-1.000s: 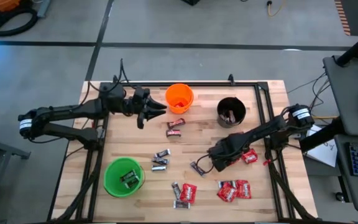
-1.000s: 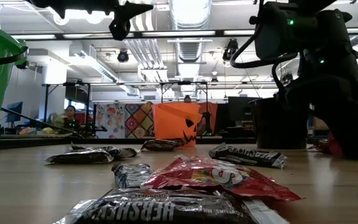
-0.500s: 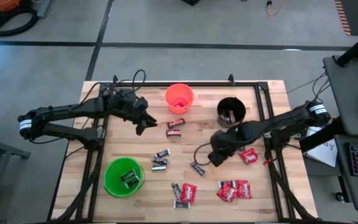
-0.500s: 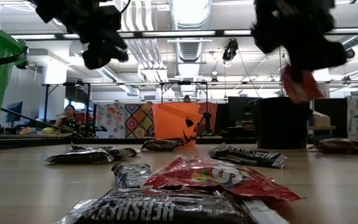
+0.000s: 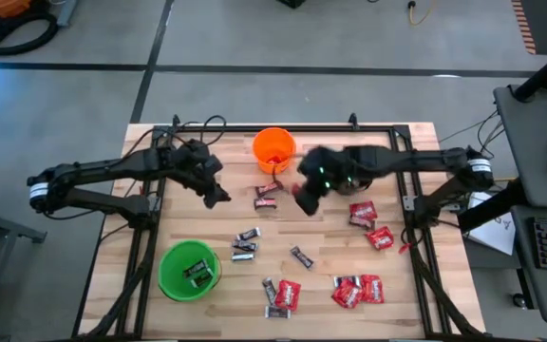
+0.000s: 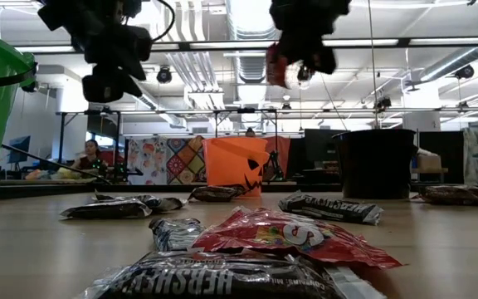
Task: Sort candy
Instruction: Put the red candy into the orange bucket
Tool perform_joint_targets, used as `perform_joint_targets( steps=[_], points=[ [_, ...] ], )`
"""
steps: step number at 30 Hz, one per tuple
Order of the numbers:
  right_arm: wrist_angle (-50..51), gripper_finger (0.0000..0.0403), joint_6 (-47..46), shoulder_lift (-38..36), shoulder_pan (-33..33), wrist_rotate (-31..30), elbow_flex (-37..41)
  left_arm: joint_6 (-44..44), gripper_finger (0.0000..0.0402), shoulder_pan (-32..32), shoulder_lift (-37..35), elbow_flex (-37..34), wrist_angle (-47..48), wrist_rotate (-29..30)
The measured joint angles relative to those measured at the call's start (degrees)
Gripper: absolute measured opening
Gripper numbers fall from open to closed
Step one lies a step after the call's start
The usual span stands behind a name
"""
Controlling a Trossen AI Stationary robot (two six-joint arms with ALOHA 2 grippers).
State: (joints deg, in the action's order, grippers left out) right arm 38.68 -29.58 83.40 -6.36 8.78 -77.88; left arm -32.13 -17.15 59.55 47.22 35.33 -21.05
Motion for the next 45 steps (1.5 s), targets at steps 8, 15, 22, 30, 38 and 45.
perform_joint_targets(
  steps=[8, 15, 22, 30, 38, 45],
  points=[
    [-15.2, 0.0033, 16.7, 3.6, -8.7, 0.2, -0.3, -10.2, 0.0113, 0.1, -1.9, 1.6, 0.9, -6.5],
    [-28.3, 0.0033, 24.7, 7.4, -13.9, 0.4, -0.3, -8.5, 0.0113, 0.1, -1.8, 10.3, 4.4, -0.5],
    [-36.8, 0.0033, 30.2, 11.6, -17.1, 0.5, -0.1, -3.0, 0.0113, 0.1, -1.7, 16.9, 5.8, 5.6],
    [-47.4, 0.0033, 35.6, 14.8, -18.6, 7.0, 3.4, -3.4, 0.0113, 0.0, -1.4, 18.3, 9.3, 12.2],
    [-65.7, 0.0033, 34.2, 14.9, -21.7, 8.1, 13.0, -5.1, 0.0113, 0.1, -1.4, 17.9, 9.3, 14.2],
    [-68.1, 0.0033, 34.7, 14.9, -22.4, 8.2, 18.1, -6.3, 0.0113, 0.1, -1.3, 17.9, 9.3, 16.8]
  ],
)
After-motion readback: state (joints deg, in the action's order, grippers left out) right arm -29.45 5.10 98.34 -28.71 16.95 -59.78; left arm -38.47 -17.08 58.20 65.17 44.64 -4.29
